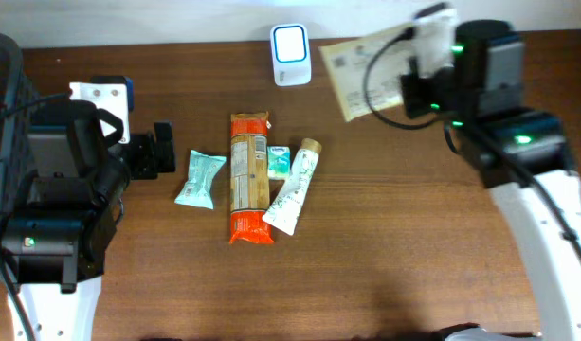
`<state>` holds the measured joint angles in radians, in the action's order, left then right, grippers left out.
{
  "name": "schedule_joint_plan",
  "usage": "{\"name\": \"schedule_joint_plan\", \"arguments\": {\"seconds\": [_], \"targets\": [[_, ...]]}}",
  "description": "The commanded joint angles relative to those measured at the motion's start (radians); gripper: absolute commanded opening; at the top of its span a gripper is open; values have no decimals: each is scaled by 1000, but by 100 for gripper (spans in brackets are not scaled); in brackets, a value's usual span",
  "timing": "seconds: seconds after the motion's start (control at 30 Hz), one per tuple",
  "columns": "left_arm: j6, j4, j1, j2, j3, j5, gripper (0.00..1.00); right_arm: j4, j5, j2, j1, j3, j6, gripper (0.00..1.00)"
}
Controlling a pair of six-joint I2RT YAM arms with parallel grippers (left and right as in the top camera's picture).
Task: Scan the item barcode
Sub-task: 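Grasp the yellow snack bag with the right gripper, hold it over the scanner, then move the snack bag right and release it with the right gripper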
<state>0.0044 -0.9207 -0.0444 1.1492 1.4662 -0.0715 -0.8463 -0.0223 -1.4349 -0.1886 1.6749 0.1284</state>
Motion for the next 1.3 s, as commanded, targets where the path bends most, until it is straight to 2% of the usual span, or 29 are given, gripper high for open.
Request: {"name": "schedule_joint_plan", "arguments": {"seconds": [0.0, 0.03, 0.13, 0.2, 0.3, 0.33, 0.37, 0.4, 0.43, 0.5, 0.53, 0.6, 0.7, 0.77, 0.83, 0.93, 0.97, 1.0, 1.07, 1.13, 1.17, 1.23, 1.27], "targets": [[15, 5, 4, -5, 5, -7, 99, -253, 235, -4, 190, -21, -201, 4], [15, 5, 4, -5, 5, -7, 99, -321, 306, -28, 304, -60, -197, 4], [15, 5, 4, -5, 5, -7, 99, -272, 450, -74, 528, -249, -186, 4], [15, 5, 4, -5, 5, -7, 99, -150, 457, -141, 648, -421, -186, 4], [15, 5, 4, -5, 5, -7, 99, -75, 399, -233, 773, -461, -186, 6], [15, 5, 4, -5, 5, -7, 99, -77, 400, -232, 791, -451, -187, 12], [15, 5, 4, -5, 5, -7, 99, -84, 400, -232, 808, -433, -189, 37], [15, 5, 4, -5, 5, -7, 99, -103, 400, -232, 819, -408, -189, 56], [15, 5, 4, -5, 5, -7, 99, -157, 406, -232, 811, -353, -188, 81], [15, 5, 4, -5, 5, -7, 99, -232, 472, -232, 727, -275, -185, 88], [15, 5, 4, -5, 5, -7, 99, -229, 518, -232, 678, -274, -185, 88], [15, 5, 4, -5, 5, -7, 99, -183, 548, -240, 486, -274, -201, 88], [15, 5, 4, -5, 5, -7, 99, -63, 550, -315, 217, -274, -301, 87], [15, 5, 4, -5, 5, -7, 99, 55, 573, -446, 50, -274, -402, 61], [15, 5, 4, -5, 5, -7, 99, 148, 648, -551, -34, -274, -426, 51], [15, 5, 4, -5, 5, -7, 99, 255, 673, -669, -108, -275, -483, 43], [15, 5, 4, -5, 5, -7, 99, 282, 673, -688, -119, -275, -495, 35], [15, 5, 4, -5, 5, -7, 99, 306, 663, -703, -129, -277, -508, 23], [15, 5, 4, -5, 5, -7, 99, 312, 595, -704, -146, -278, -531, 15], [15, 5, 4, -5, 5, -7, 99, 285, 509, -704, -166, -279, -531, 13], [15, 5, 4, -5, 5, -7, 99, 253, 480, -704, -162, -279, -530, 23], [15, 5, 4, -5, 5, -7, 99, 192, 474, -703, -122, -261, -518, 25], [15, 5, 4, -5, 5, -7, 99, 127, 473, -703, -94, -222, -471, 31]]}}
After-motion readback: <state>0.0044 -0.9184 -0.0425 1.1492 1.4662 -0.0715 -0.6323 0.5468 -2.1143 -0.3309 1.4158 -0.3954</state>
